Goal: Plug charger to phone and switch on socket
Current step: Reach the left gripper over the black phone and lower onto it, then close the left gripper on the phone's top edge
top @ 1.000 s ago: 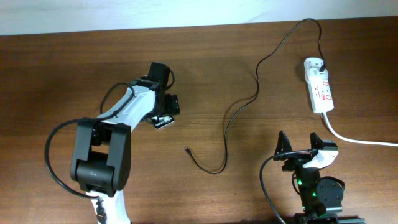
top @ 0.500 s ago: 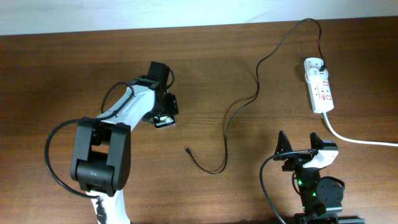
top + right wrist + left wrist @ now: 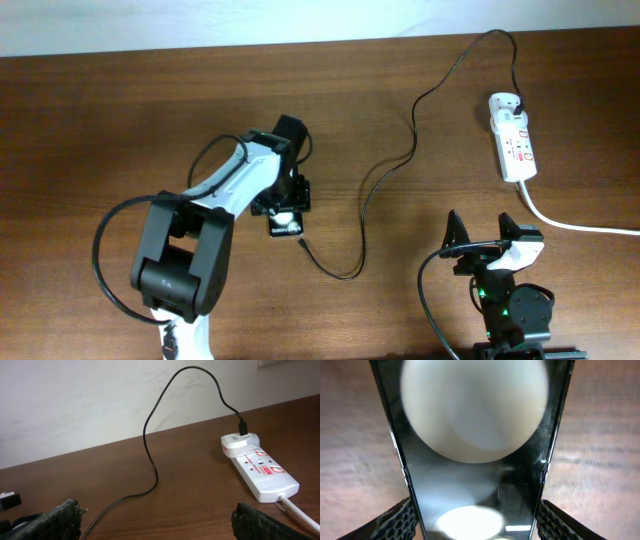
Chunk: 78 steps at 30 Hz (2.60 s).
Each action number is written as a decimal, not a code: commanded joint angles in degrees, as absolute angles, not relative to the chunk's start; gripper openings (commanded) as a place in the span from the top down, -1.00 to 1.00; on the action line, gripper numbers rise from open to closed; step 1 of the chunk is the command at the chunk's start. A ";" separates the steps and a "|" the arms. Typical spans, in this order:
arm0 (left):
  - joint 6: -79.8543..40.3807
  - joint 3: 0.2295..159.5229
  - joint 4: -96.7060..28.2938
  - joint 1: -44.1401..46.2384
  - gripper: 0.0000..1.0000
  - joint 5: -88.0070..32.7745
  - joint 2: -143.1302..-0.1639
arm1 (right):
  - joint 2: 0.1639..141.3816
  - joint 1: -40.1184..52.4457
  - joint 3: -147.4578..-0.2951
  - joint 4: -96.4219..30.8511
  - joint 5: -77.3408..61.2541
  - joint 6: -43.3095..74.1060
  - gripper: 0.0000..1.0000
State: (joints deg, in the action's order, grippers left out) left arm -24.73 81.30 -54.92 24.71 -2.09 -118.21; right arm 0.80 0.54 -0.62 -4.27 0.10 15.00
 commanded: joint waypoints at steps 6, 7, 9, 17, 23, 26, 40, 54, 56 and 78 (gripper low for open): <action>-24.82 79.64 -58.70 28.73 -0.96 3.36 -121.03 | 0.36 0.73 -0.32 -4.62 0.01 14.83 -0.97; -24.82 79.64 -56.01 28.71 -0.99 7.90 -121.03 | 0.36 0.73 -0.32 -4.62 0.01 14.81 -0.97; -24.80 79.64 -52.38 28.71 -0.98 10.07 -121.03 | 0.36 0.73 -0.32 -4.62 0.01 14.83 -0.97; -19.40 79.64 -49.52 28.47 -0.98 6.87 -121.08 | 0.36 0.73 -0.32 -4.62 0.01 14.83 -0.97; -19.42 79.64 -49.45 24.10 -0.98 6.42 -121.08 | 0.36 0.73 -0.32 -4.64 0.01 14.83 -0.97; -19.44 79.64 -48.45 24.23 -0.98 6.35 -121.08 | 0.36 0.73 -0.32 -4.62 0.01 14.83 -0.97; -19.42 79.13 -49.10 24.32 -0.98 6.28 -121.08 | 0.36 0.73 -0.32 -4.62 0.01 14.83 -0.97; -19.44 78.02 -47.55 24.32 -0.98 6.46 -121.08 | 0.36 0.73 -0.32 -4.62 0.01 14.83 -0.97; -19.46 77.91 -47.55 24.32 -0.98 6.44 -121.08 | 0.36 0.73 -0.32 -4.62 0.01 14.83 -0.97; -19.49 77.91 -46.50 24.34 -0.98 6.39 -121.08 | 0.36 0.73 -0.32 -4.62 0.01 14.83 -0.97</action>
